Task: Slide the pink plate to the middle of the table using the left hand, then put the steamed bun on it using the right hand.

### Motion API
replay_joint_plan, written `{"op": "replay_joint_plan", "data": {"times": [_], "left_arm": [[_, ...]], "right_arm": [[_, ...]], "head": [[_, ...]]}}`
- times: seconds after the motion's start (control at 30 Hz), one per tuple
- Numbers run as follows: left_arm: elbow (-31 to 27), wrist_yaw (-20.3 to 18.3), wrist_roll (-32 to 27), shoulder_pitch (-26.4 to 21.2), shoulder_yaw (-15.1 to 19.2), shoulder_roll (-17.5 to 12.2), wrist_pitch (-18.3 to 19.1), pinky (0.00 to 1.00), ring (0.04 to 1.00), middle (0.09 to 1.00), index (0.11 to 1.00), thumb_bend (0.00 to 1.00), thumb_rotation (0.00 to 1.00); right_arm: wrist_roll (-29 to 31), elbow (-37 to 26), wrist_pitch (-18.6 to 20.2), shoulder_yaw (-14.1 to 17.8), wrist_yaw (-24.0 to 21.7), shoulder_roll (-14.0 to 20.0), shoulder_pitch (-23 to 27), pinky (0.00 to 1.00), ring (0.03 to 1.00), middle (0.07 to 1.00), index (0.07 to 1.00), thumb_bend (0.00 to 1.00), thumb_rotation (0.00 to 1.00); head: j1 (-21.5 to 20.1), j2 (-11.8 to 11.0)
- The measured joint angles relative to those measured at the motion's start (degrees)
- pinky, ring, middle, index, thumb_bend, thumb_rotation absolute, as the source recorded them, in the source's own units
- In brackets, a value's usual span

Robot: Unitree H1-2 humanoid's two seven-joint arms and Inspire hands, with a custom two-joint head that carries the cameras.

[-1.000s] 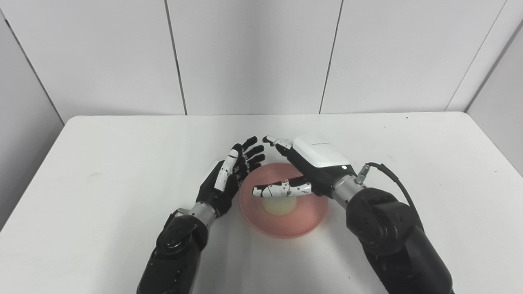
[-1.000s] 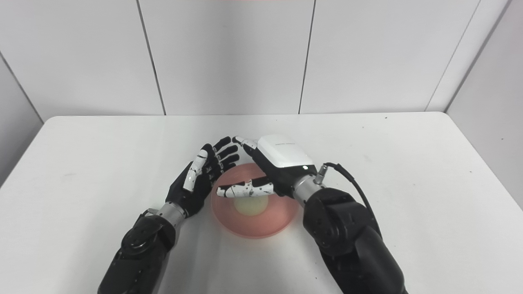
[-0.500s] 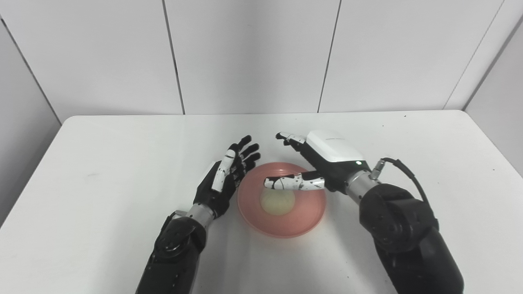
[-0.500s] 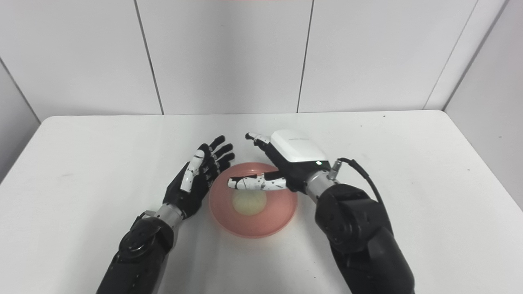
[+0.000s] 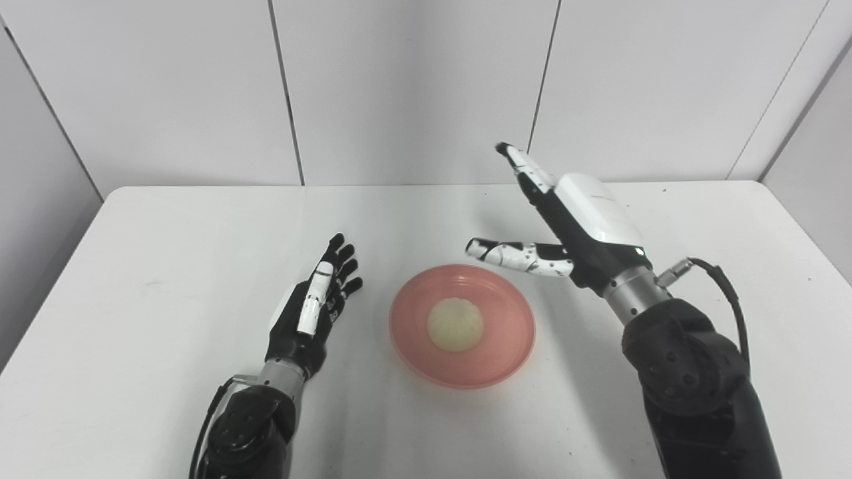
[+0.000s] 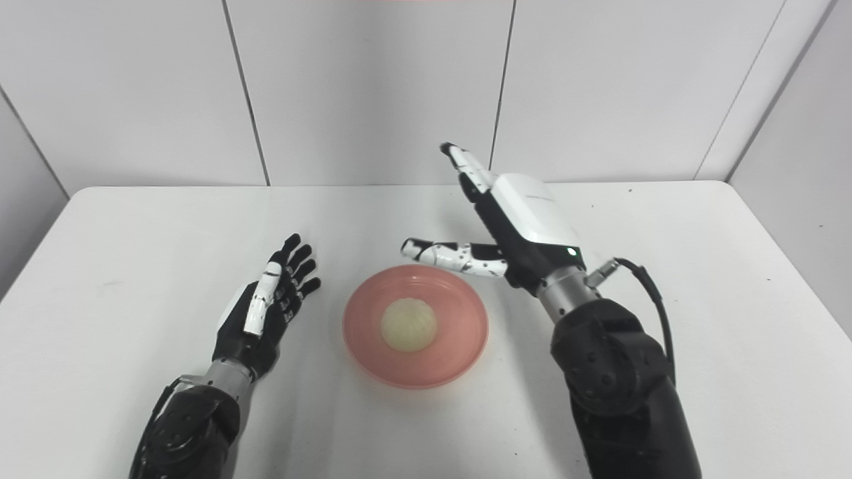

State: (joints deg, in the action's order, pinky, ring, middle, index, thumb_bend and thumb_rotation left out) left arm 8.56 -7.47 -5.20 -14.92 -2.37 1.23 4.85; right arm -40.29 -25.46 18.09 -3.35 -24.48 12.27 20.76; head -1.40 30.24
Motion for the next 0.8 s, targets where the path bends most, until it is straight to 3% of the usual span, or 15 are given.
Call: {"op": "replay_joint_plan", "data": {"times": [0.2,0.4,0.57,0.67,0.73,0.8], "left_arm": [[0.4,2.1,2.8,1.5,-0.3,0.9,-3.9,0.98,0.979,0.992,1.0,0.42,1.0],[1.3,2.4,3.0,1.9,-0.2,1.0,-5.4,0.99,0.985,0.995,1.0,0.4,1.0],[2.1,2.3,2.5,1.8,0.1,1.1,-5.8,0.98,0.981,0.99,1.0,0.37,1.0],[2.7,2.3,2.2,1.5,0.4,1.0,-5.9,0.98,0.978,0.986,0.997,0.37,1.0],[3.4,2.3,2.1,1.0,0.5,0.9,-6.1,0.98,0.977,0.985,0.995,0.37,1.0],[4.4,2.3,2.1,0.5,0.6,0.6,-6.3,0.98,0.975,0.983,0.991,0.37,1.0]], "right_arm": [[8.8,9.2,-5.4,3.4,12.2,-4.4,-2.2,0.95,1.0,1.0,1.0,0.84,1.0],[17.0,13.9,-5.4,5.7,17.0,-7.9,-2.9,1.0,1.0,1.0,1.0,0.78,1.0],[24.8,18.7,-5.4,8.6,19.9,-10.1,-3.0,1.0,1.0,1.0,1.0,0.62,1.0],[28.1,21.2,-5.8,9.7,22.1,-10.7,-3.5,1.0,1.0,1.0,1.0,0.42,1.0],[29.3,22.6,-8.1,9.9,23.9,-11.3,-4.1,1.0,1.0,1.0,1.0,0.31,1.0],[30.2,23.5,-9.9,9.9,25.5,-11.9,-4.5,1.0,1.0,1.0,1.0,0.26,1.0]], "head": [[-0.3,-0.4],[-0.5,-0.5],[-0.9,-0.6],[-1.2,-0.6],[-1.4,-0.8],[-1.4,-0.8]]}}
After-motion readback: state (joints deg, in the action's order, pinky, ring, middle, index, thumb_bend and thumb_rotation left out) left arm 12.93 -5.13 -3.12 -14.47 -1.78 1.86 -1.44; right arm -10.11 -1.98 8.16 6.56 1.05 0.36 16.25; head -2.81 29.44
